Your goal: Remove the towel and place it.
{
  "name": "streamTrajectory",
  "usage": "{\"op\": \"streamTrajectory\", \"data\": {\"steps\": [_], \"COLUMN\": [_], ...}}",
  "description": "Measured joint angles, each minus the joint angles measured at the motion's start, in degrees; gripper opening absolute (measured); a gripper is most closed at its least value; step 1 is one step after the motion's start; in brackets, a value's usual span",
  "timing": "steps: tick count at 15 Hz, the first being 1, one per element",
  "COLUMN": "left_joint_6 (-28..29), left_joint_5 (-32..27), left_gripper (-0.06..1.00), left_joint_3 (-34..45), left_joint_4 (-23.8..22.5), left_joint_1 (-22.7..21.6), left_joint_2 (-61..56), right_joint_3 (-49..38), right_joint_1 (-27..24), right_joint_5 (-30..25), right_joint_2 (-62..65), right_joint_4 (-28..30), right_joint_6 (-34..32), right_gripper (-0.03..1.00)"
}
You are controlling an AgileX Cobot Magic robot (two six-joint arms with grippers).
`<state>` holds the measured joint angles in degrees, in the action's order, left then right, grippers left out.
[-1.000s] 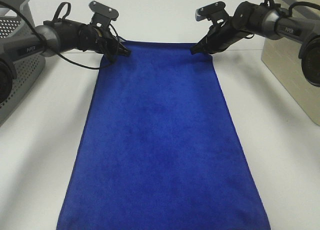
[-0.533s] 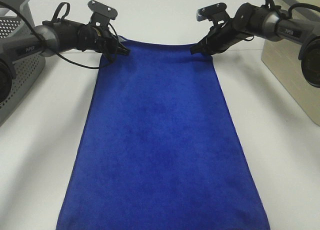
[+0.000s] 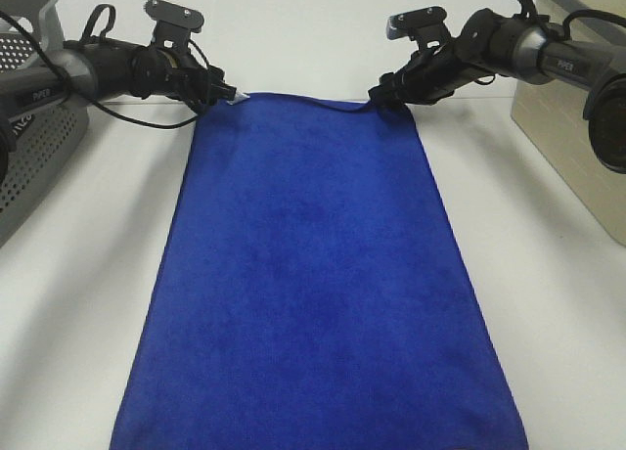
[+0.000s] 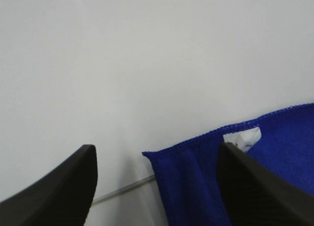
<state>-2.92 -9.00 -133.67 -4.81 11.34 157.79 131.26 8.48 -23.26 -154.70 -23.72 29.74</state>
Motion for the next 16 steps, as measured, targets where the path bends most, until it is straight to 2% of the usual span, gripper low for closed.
{"op": "streamTrajectory", "data": {"steps": [8, 11, 13, 16], "left_joint_6": [0.0, 0.0, 0.0, 0.0], "left_joint_5": [1.1, 1.1, 1.1, 1.1], "left_gripper": [0.65, 0.66, 0.66, 0.66], "left_joint_3": [0.0, 0.0, 0.0, 0.0], "left_joint_4": [0.0, 0.0, 0.0, 0.0], "left_joint_1": [0.0, 0.0, 0.0, 0.0], "left_joint_2": [0.0, 0.0, 0.0, 0.0], "right_joint_3": [0.0, 0.0, 0.1, 0.1], "right_joint_1": [-1.0, -2.2, -2.0, -2.0], "right_joint_5": [10.0, 5.2, -3.3, -6.2], "right_joint_2": [0.0, 0.7, 2.8, 2.8], "right_joint_4": [-1.8, -2.6, -2.8, -5.2], "right_joint_6": [0.0, 0.2, 3.9, 8.0], "right_gripper": [0.68, 0.68, 0.67, 0.66]}}
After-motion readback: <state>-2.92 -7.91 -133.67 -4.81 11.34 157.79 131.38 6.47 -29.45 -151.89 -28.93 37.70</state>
